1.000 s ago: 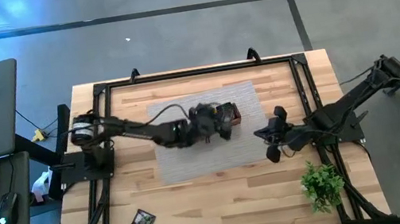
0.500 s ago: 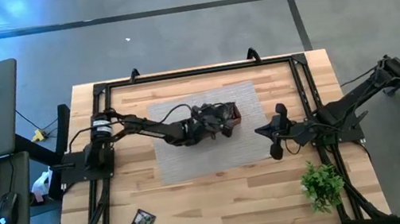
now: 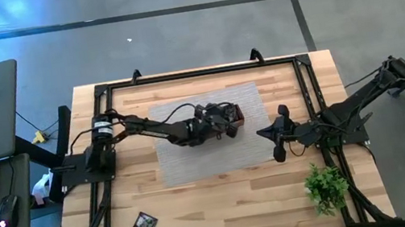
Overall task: Pick & Place Tea
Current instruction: Put the violet tea bag into the right section of the wooden organizer
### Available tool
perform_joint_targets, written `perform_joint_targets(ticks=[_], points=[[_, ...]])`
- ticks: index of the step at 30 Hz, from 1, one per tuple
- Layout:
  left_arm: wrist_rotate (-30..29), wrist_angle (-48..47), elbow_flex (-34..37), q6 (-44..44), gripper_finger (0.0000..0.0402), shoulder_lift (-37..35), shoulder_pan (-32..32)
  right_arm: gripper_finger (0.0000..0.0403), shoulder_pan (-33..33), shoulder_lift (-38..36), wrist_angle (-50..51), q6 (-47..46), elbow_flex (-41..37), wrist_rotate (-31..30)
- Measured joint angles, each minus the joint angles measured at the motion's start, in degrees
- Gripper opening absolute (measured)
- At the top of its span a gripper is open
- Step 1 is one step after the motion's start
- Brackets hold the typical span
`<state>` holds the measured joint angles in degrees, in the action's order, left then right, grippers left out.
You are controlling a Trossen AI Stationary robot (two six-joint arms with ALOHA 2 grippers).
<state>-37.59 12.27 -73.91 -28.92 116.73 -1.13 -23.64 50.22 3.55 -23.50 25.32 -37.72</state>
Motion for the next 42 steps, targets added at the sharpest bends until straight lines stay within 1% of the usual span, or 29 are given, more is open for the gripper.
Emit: perform_joint_targets(ticks=[2,3,5,7,10,13,15,17,19,21,22,23,25,28,30,31,33,35,37,39,42], points=[[-0.05,-3.17,-2.0,2.87,0.0128,-0.24,0.12,0.0007,0.0,0.0,0.0,0.01,0.0,0.34],[-0.39,-6.55,-3.18,4.05,0.0132,-0.96,0.39,0.0008,0.0,0.0,-0.04,0.0,0.0,0.71],[-1.88,-15.28,-6.54,5.02,0.0134,-3.09,0.87,0.0008,0.0,0.01,-0.02,0.01,0.0,0.92],[-2.32,-25.53,-11.83,4.41,0.0135,-4.55,1.09,0.0007,0.0,0.03,-0.01,-0.01,0.0,1.48],[-0.88,-47.27,-19.71,-0.91,0.0135,-7.22,1.92,0.0002,0.0,0.59,-0.04,-0.31,0.0,3.04],[-0.89,-62.62,-28.82,-5.4,0.0135,-8.06,4.02,0.0003,0.0,2.35,-0.23,-2.24,0.02,3.76],[-2.03,-75.82,-33.51,-9.2,0.0135,-9.38,7.02,0.0004,0.0,4.36,-0.59,-3.43,0.04,3.78],[-4.23,-84.99,-38.11,-14.25,0.0135,-10.23,10.78,0.0003,0.0,7.04,-1.83,-3.51,0.04,4.16],[-4.72,-94.56,-39.99,-20.61,0.0135,-11.43,14.83,0.0002,0.0,10.22,-4.22,-3.51,0.04,5.51],[-3.46,-102.24,-39.77,-28.37,0.0135,-12.59,19.5,0.0003,0.0,13.8,-8.92,-3.39,0.04,7.65],[-2.56,-102.54,-39.26,-31.06,0.0135,-12.92,21.61,0.0004,0.0,15.48,-11.94,-3.07,0.04,8.89],[-0.69,-101.83,-37.99,-31.97,0.0135,-13.19,23.69,0.0005,0.0,17.34,-15.22,-2.18,0.04,10.19],[5.31,-102.0,-35.41,-32.32,0.0135,-14.16,28.67,0.0006,0.0,21.17,-23.21,-0.29,0.07,13.46],[13.38,-101.84,-33.04,-36.12,0.0135,-14.66,35.56,0.0003,0.0,26.63,-35.73,2.45,0.15,18.39],[16.1,-101.88,-30.52,-41.51,0.0135,-14.14,39.93,0.0002,0.0,29.87,-42.14,3.69,0.37,20.52],[17.1,-101.48,-28.86,-44.62,0.0135,-13.66,41.99,0.0002,0.0,31.4,-43.62,4.25,1.04,21.04],[19.13,-99.81,-25.37,-50.41,0.0135,-12.9,45.5,0.0004,0.02,33.8,-43.11,4.51,3.17,21.68],[23.04,-95.65,-21.25,-54.87,0.0135,-12.35,48.13,0.0004,0.03,35.87,-40.41,4.93,5.96,21.67],[28.32,-92.35,-16.58,-58.09,0.0135,-11.71,50.99,0.0003,0.04,38.07,-36.11,6.22,9.03,21.84],[33.24,-87.39,-12.57,-58.2,0.0135,-11.72,52.65,0.0002,0.04,39.84,-31.97,7.71,12.05,22.22],[40.19,-79.12,-6.13,-54.8,0.0135,-10.34,52.97,0.0004,0.04,42.08,-28.81,9.63,15.92,23.35]])
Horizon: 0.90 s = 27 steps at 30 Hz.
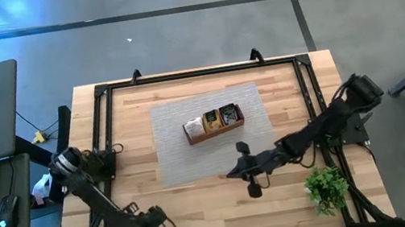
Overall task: Pick & Place Tea
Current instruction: Put the violet tea bag into the right section of the wooden organizer
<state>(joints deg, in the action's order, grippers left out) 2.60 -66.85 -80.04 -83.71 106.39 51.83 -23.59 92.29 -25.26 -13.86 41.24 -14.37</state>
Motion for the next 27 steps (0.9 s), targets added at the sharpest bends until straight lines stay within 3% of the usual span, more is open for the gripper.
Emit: perform_joint_targets(ticks=[4,8,12,18,27], points=[[3.74,5.8,5.96,4.79,0.0135,-0.3,-1.03,0.0006,0.02,1.97,0.86,2.4,3.38,0.55],[3.26,6.54,10.32,11.65,0.0135,0.86,-1.74,0.0002,0.07,2.19,0.81,4.11,4.94,1.3],[6.19,12.49,13.95,12.32,0.0135,1.49,-2.38,0.0006,0.11,2.21,0.64,4.94,4.93,1.07],[3.99,21.78,15.2,0.62,0.0135,1.47,-5.45,0.0006,0.11,2.23,1.47,4.91,4.82,0.85],[-9.62,30.04,15.35,-15.51,0.0135,1.68,-16.15,0.0007,0.11,2.24,1.49,4.34,4.82,0.59]])
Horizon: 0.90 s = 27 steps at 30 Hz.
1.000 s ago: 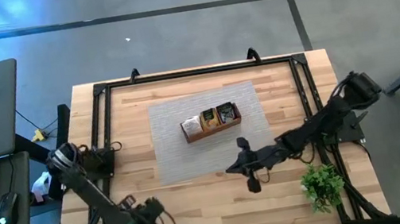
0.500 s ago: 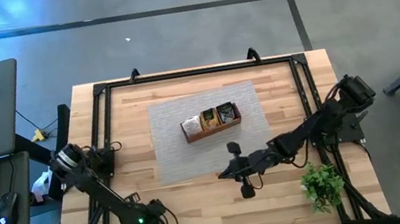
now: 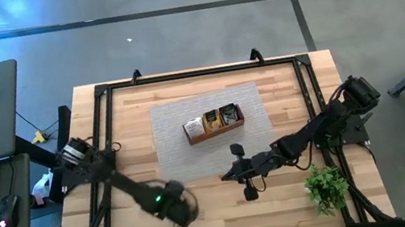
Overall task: Pick & Place Tea
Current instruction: Put the violet tea bag into the right section of the wooden organizer
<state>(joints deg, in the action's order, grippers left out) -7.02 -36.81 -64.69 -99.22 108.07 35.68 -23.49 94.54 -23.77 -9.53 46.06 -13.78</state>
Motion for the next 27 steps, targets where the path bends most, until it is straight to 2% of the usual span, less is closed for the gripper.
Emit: perform_joint_targets(ticks=[3,6,8,13,15,20,23,27], points=[[-7.05,8.11,0.11,3.64,0.0135,0.23,-4.45,0.0008,0.0,0.01,-0.02,-0.04,-0.02,0.0],[-12.28,16.18,0.46,15.02,0.0135,-0.13,-8.44,0.0004,0.0,0.01,0.0,-0.04,-0.02,0.0],[-13.33,21.76,0.57,22.03,0.0135,-0.14,-11.2,0.0002,0.0,0.01,0.35,-0.06,-0.02,0.01],[-13.3,27.97,0.38,32.17,0.0135,-0.35,-16.89,0.0003,-0.17,0.01,4.38,-3.77,-0.07,1.9],[-12.76,27.91,0.24,34.69,0.0135,-0.37,-18.57,0.0002,-0.17,0.01,8.15,-6.39,-0.07,2.75],[-6.78,23.6,-1.4,42.46,0.0135,-0.37,-21.55,0.0002,-0.14,1.5,15.19,-13.08,-0.09,1.12],[-3.13,23.68,-2.07,42.82,0.0135,-0.48,-22.38,0.0001,-0.13,4.93,12.98,-14.03,-0.07,4.38],[-1.93,23.46,-2.07,42.84,0.0135,-0.17,-22.55,0.0001,-0.23,10.15,2.96,-14.01,-0.03,10.32]])
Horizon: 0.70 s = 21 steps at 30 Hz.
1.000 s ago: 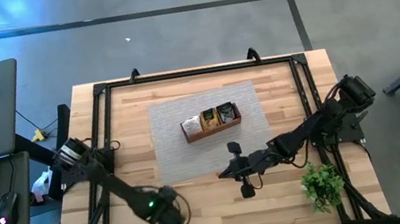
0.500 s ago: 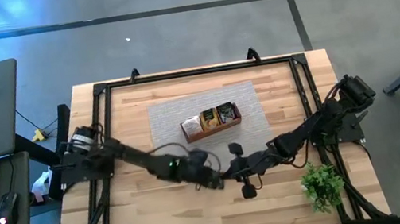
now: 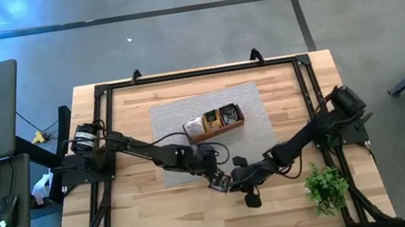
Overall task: Pick & Place Tea
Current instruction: Put the violet tea bag into the right section of the wooden organizer
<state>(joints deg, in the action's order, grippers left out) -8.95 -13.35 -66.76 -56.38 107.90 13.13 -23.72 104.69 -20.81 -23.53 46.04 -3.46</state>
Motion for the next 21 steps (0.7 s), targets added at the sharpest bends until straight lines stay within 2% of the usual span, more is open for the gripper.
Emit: perform_joint_targets(ticks=[3,6,17,21], points=[[0.6,-0.02,0.01,0.6,0.0135,0.04,0.0,0.0001,0.15,3.58,-4.4,0.25,0.08,1.5],[0.54,0.01,0.0,0.63,0.0135,0.04,0.0,0.0001,0.95,5.12,-2.89,0.39,0.77,0.33],[2.2,0.27,0.0,-0.91,0.0135,0.04,1.58,0.0001,5.42,2.77,5.86,4.25,1.49,-14.84],[3.07,-0.12,0.0,-1.08,0.0135,0.04,1.66,0.0002,5.91,1.37,9.59,4.37,1.49,-18.02]])
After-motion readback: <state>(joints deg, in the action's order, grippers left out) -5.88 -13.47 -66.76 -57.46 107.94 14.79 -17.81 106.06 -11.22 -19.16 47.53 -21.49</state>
